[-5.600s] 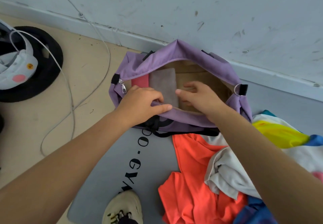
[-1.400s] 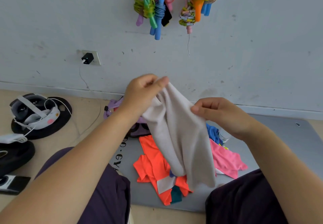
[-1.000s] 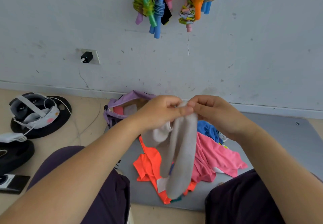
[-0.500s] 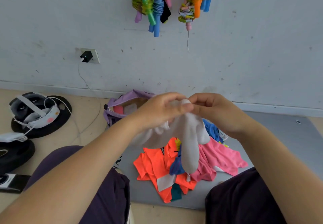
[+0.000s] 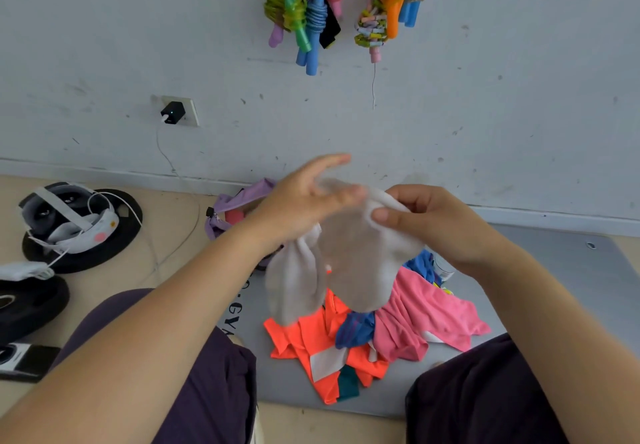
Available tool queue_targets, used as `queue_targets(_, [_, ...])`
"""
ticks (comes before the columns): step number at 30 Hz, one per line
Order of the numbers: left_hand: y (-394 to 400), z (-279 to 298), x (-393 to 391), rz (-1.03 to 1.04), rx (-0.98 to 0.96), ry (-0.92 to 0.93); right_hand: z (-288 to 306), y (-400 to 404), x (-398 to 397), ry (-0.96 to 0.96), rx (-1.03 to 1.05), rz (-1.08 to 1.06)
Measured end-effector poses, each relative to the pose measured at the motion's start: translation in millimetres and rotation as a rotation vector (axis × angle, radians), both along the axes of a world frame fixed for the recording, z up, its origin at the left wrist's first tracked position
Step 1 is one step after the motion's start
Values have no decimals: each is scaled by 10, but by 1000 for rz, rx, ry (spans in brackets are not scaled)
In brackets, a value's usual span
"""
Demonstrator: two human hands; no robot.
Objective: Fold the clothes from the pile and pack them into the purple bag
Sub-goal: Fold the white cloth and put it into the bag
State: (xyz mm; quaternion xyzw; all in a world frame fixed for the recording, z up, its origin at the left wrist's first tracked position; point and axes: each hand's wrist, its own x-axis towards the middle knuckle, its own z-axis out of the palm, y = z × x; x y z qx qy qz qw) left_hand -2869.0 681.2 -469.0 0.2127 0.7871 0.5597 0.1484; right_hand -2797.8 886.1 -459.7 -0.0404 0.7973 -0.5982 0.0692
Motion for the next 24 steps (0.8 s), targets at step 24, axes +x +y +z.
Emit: queue_targets(24, [-153, -22, -99, 59, 114, -222, -41, 14, -4, -87, -30, -61])
